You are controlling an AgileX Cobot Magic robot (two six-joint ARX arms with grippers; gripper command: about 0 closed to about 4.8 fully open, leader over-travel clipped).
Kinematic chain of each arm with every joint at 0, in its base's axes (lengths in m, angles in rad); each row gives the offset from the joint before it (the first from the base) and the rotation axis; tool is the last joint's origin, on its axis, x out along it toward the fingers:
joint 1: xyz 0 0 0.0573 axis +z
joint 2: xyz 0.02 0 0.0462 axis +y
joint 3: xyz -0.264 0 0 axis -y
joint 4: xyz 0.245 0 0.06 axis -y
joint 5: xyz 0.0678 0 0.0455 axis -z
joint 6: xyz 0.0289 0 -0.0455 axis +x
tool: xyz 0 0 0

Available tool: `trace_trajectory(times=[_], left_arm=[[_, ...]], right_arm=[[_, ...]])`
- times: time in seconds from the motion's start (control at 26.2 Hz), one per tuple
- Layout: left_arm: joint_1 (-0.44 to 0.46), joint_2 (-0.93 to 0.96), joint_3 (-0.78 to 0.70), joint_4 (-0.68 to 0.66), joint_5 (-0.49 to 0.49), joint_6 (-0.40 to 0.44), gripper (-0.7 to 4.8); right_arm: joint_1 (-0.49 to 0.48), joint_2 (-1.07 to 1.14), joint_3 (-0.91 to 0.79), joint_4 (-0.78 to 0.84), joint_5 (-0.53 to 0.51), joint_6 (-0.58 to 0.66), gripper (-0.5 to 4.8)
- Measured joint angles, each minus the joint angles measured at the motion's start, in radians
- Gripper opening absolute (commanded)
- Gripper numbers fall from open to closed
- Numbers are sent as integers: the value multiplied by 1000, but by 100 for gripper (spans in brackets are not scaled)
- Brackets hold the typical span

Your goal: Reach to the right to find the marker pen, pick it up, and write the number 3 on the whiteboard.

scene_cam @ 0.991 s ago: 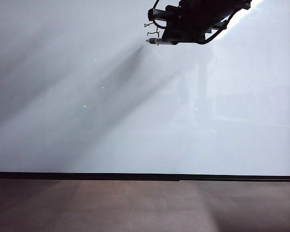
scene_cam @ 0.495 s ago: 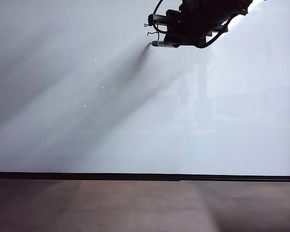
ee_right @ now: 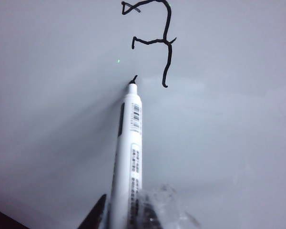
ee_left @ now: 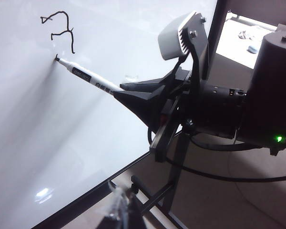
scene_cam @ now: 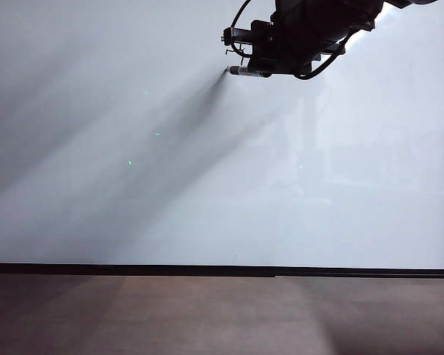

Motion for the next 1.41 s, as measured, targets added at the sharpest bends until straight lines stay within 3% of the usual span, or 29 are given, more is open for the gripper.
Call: trace_trajectory(times=[1.41], left_arm=[[0, 0, 0, -1, 0, 0, -5]], right_arm=[[6, -29, 0, -68, 116, 0, 40]])
